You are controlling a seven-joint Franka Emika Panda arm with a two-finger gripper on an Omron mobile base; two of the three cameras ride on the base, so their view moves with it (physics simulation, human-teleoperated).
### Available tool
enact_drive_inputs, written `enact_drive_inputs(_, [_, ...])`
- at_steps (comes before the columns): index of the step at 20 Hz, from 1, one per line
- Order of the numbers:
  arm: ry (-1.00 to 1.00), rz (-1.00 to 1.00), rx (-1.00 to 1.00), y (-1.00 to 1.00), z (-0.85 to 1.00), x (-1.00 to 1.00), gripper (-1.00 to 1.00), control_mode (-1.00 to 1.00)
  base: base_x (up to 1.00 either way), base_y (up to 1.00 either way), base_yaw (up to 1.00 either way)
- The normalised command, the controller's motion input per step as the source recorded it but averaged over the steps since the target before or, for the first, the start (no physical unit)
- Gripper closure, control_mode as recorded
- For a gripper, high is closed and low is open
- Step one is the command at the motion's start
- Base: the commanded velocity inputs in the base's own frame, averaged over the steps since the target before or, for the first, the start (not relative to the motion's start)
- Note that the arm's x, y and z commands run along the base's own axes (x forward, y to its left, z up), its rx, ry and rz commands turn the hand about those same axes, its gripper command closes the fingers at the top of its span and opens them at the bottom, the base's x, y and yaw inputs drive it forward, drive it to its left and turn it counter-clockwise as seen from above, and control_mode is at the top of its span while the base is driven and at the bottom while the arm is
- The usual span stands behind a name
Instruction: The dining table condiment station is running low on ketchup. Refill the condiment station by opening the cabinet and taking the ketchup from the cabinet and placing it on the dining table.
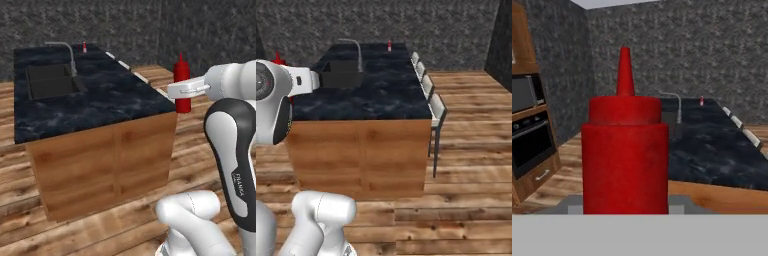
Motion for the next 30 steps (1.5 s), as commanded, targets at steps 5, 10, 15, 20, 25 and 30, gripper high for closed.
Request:
enact_drive_inputs(5, [0.0,0.0,0.0,0.0,0.0,0.0,1.0,1.0,1.0,-1.0,0.18])
enact_drive_inputs(10, [0.0,0.0,0.0,0.0,0.0,0.0,1.0,1.0,0.93,-1.0,0.14])
enact_drive_inputs(15, [0.0,0.0,0.0,0.0,0.0,0.0,1.0,1.0,0.88,-1.0,0.15])
enact_drive_inputs(20, [0.0,0.0,0.0,0.0,0.0,0.0,1.0,1.0,0.84,-1.0,0.18])
enact_drive_inputs(25, [0.0,0.0,0.0,0.0,0.0,0.0,1.0,1.0,0.75,-1.0,0.24])
enact_drive_inputs(30, [0.0,0.0,0.0,0.0,0.0,0.0,1.0,1.0,0.62,-1.0,0.32])
